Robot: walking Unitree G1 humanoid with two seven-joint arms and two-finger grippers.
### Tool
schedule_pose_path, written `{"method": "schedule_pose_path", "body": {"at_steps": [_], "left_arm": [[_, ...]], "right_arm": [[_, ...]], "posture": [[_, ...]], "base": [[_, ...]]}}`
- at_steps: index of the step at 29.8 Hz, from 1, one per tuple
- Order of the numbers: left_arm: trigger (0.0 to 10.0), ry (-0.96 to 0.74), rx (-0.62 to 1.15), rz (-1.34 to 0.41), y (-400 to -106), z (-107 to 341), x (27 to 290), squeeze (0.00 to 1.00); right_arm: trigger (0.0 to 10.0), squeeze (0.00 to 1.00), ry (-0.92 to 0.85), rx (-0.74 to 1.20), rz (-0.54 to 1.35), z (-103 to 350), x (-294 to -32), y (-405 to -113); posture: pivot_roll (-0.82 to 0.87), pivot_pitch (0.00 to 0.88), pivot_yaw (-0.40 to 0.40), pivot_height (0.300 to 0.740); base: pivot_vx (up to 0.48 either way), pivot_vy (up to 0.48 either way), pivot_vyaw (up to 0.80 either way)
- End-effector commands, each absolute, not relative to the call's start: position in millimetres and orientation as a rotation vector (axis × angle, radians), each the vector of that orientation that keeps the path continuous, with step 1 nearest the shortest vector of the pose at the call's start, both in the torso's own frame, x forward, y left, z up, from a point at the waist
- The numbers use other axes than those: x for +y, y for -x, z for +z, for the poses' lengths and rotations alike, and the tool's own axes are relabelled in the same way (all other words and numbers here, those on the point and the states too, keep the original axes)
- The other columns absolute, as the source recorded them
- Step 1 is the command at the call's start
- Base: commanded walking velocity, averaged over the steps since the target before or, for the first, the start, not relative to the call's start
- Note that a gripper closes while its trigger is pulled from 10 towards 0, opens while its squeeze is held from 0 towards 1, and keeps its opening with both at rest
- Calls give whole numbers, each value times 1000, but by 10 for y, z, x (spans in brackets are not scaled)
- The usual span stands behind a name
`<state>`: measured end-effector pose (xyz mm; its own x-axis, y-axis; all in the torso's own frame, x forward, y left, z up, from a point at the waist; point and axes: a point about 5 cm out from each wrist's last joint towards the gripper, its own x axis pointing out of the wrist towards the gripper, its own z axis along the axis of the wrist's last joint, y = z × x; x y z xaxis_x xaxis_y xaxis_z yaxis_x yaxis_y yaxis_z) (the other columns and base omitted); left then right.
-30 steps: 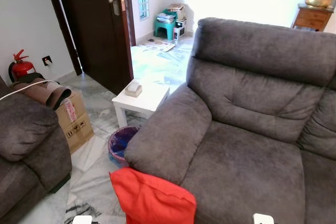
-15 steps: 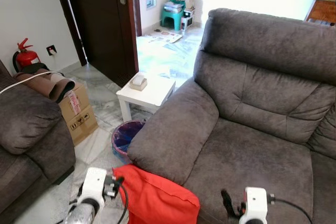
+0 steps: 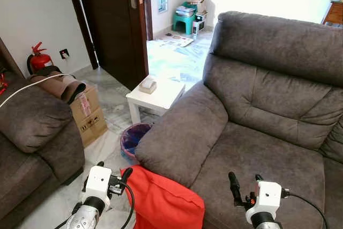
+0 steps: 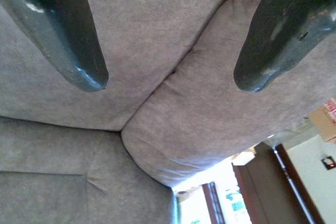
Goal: Move the pillow to the sofa from floor
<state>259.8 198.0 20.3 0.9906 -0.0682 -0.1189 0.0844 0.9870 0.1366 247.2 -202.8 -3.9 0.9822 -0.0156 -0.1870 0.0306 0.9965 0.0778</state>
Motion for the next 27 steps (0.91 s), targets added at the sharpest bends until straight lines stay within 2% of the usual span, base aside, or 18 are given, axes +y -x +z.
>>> {"method": "schedule_pose_path", "body": {"at_steps": [1, 7, 20, 24, 27], "left_arm": [[10000, -142, 90, -55, -2643, 283, 2039, 0], [10000, -143, 86, -50, -2664, 310, 2046, 0], [10000, -130, 85, -44, -2685, 339, 2030, 0], [10000, -128, 86, -44, -2685, 338, 2027, 0], [10000, -117, 95, -36, -2689, 328, 2039, 0]], "right_arm": [[10000, 0, -81, 185, -24, 6, -2020, -2539], [10000, 0, -87, 173, -27, 37, -2027, -2574], [10000, 0, -98, 252, -29, -50, -1964, -2572], [10000, 0, -73, 243, -16, -36, -1961, -2581], [10000, 0, -78, 221, -21, -9, -1974, -2594]], "posture": [[-22, 9, 29, 740], [-17, 18, 27, 690], [-23, 28, 29, 690], [-22, 27, 27, 665], [-18, 28, 24, 665]], "base": [[0, 0, 0], [0, 0, 0], [0, 0, 0], [0, 0, 0], [0, 0, 0]]}}
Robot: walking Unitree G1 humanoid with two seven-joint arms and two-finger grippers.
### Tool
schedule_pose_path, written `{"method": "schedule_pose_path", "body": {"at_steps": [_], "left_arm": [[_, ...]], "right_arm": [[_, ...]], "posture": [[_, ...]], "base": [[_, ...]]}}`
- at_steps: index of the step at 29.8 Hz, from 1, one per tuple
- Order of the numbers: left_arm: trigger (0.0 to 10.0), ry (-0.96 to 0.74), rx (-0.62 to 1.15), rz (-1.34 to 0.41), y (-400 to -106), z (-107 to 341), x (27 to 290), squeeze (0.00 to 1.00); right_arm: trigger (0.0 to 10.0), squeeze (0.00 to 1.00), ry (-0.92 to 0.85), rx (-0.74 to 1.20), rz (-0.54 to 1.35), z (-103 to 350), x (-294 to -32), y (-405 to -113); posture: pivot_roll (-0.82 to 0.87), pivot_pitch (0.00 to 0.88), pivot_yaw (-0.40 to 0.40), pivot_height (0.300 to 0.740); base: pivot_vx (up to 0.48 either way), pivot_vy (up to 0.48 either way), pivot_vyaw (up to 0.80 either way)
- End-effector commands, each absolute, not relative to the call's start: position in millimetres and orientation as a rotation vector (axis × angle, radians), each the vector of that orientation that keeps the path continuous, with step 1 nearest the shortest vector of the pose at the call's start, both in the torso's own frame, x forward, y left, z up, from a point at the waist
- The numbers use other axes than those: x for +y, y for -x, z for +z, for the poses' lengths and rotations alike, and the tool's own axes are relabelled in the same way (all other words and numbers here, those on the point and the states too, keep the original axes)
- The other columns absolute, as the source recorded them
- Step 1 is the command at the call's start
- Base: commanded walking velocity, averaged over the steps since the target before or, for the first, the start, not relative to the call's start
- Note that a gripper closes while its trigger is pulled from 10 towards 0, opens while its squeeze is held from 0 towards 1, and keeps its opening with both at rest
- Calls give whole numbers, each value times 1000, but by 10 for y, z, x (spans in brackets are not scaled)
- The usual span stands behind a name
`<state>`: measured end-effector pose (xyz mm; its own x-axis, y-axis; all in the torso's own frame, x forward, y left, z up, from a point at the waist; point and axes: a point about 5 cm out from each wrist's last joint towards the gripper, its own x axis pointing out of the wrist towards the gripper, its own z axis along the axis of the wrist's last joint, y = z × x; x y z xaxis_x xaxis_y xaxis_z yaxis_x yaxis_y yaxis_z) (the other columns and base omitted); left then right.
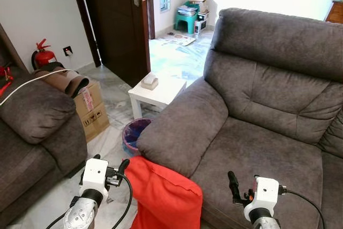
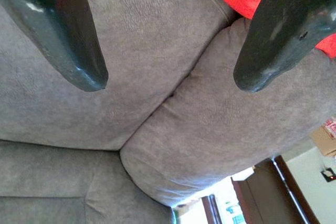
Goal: Move the pillow to the sofa from floor
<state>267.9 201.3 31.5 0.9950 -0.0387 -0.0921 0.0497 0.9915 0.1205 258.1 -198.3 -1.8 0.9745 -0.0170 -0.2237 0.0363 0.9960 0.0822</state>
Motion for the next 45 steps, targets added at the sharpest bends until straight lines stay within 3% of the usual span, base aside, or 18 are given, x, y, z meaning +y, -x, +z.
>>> {"method": "schedule_pose_path", "body": {"at_steps": [1, 37, 45], "left_arm": [[10000, -122, 102, -36, -2688, 324, 2042, 0], [10000, -113, 126, -31, -2667, 299, 2041, 0], [10000, -113, 128, -29, -2659, 294, 2045, 0]], "right_arm": [[10000, 0, -72, 229, -26, -12, -1986, -2599], [10000, 0, -55, 291, 14, -68, -1949, -2607], [10000, 0, -47, 287, 46, -61, -1919, -2617]], "posture": [[-14, 28, 23, 665], [-9, 27, 23, 665], [-5, 27, 22, 645]], "base": [[0, 0, 0], [0, 0, 0], [0, 0, 0]]}}
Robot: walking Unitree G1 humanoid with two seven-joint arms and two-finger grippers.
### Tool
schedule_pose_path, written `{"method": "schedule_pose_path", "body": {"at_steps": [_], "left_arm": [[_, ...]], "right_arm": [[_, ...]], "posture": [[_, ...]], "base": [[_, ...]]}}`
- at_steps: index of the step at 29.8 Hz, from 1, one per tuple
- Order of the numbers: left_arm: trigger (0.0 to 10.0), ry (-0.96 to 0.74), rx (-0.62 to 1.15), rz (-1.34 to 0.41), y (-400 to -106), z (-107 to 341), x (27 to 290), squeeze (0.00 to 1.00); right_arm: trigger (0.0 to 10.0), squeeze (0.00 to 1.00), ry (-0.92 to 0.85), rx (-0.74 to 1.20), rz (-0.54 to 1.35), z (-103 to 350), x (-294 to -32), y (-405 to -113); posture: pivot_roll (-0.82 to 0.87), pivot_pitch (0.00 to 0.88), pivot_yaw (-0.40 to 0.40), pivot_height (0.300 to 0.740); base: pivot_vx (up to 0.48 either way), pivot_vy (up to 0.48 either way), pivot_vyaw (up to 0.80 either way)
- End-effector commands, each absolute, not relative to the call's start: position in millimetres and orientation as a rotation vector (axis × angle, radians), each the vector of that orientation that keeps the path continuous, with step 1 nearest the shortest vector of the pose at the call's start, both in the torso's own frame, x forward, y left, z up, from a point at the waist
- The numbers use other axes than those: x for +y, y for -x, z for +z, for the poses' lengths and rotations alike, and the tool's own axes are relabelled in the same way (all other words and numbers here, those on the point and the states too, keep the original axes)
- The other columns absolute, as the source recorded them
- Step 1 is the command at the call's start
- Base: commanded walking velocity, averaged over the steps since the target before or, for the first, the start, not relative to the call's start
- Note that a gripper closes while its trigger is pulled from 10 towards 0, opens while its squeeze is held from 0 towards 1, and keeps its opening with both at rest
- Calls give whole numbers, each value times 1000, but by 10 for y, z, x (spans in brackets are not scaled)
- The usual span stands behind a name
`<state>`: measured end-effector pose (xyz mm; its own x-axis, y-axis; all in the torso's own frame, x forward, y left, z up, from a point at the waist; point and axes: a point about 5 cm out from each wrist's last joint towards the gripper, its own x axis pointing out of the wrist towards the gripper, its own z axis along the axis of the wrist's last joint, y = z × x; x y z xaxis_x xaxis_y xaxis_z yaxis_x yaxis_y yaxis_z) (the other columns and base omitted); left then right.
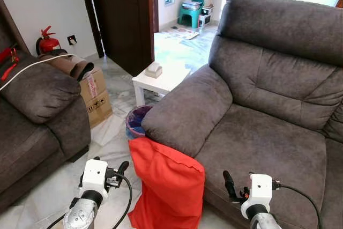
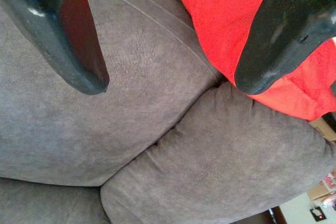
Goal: Move the pillow to the sofa from floor
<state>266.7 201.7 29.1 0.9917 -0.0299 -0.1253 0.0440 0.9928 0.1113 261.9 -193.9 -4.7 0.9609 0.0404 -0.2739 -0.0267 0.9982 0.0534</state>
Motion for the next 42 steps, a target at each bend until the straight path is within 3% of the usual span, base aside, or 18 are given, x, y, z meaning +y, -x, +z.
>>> {"method": "schedule_pose_path", "body": {"at_steps": [1, 22, 42], "left_arm": [[10000, -113, 128, -30, -2658, 294, 2044, 0], [10000, -112, 133, -30, -2653, 291, 2044, 0], [10000, -119, 140, -29, -2638, 281, 2062, 0]], "right_arm": [[10000, 0, -51, 281, 47, -57, -1918, -2616], [10000, 0, -49, 319, 47, -96, -1909, -2608], [10000, 0, -46, 328, 40, -121, -1914, -2588]], "posture": [[-5, 27, 22, 645], [-5, 28, 21, 645], [-1, 34, 25, 607]], "base": [[0, 0, 0], [0, 0, 0], [0, 0, 0]]}}
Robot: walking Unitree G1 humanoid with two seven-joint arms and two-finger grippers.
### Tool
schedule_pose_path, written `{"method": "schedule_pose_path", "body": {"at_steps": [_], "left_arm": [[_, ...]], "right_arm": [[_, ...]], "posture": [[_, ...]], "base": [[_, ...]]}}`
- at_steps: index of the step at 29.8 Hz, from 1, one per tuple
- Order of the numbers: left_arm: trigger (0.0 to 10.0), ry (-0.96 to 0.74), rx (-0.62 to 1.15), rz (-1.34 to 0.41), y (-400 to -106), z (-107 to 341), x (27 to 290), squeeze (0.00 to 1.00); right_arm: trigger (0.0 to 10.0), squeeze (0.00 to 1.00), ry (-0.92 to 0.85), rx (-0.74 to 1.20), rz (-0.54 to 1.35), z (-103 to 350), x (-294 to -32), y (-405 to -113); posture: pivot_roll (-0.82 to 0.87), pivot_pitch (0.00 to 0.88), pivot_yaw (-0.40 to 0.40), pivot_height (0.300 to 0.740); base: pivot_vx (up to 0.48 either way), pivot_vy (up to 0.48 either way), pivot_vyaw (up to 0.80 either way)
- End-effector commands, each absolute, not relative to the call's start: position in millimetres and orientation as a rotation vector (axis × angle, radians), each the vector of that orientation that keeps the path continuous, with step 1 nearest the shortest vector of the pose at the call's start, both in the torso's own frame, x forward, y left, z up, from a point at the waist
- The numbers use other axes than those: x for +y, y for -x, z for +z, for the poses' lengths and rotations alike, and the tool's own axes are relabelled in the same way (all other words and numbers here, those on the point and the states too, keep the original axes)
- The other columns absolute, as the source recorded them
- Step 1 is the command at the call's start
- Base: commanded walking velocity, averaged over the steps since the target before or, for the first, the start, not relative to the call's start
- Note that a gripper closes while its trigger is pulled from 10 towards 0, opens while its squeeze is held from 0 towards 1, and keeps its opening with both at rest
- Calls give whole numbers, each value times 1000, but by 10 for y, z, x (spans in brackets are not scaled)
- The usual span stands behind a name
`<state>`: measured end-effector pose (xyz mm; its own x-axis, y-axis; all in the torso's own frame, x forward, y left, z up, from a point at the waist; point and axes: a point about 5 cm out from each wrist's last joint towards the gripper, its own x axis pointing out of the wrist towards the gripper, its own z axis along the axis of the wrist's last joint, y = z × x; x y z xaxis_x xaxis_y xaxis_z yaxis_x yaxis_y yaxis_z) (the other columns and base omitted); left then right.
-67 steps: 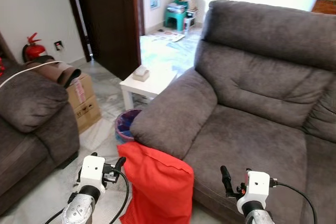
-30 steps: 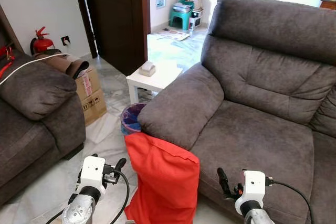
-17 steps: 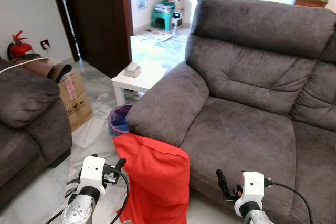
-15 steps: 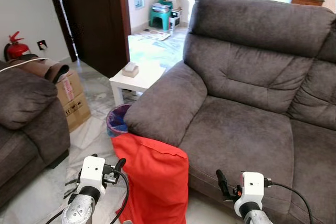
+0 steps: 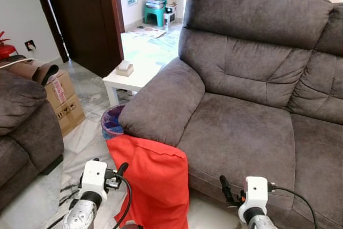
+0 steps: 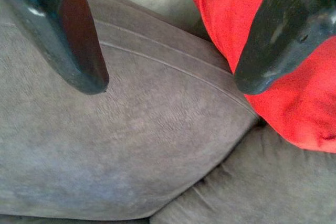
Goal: Move the pillow to the sofa from floor
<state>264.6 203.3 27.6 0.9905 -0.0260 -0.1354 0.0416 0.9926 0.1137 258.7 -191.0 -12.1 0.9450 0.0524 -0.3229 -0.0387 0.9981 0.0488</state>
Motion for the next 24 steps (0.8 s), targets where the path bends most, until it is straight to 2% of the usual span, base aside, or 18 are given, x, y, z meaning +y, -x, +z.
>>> {"method": "schedule_pose_path", "body": {"at_steps": [1, 8, 24], "left_arm": [[10000, -119, 140, -29, -2639, 281, 2061, 0], [10000, -119, 143, -30, -2640, 278, 2058, 0], [10000, -125, 146, -38, -2636, 275, 2052, 0]], "right_arm": [[10000, 0, -46, 324, 39, -114, -1916, -2592], [10000, 0, -27, 317, 54, -105, -1913, -2594], [10000, 0, -39, 299, 64, -93, -1897, -2595]], "posture": [[0, 33, 24, 607], [-1, 32, 24, 607], [1, 33, 25, 607]], "base": [[0, 0, 0], [0, 0, 0], [0, 0, 800]]}}
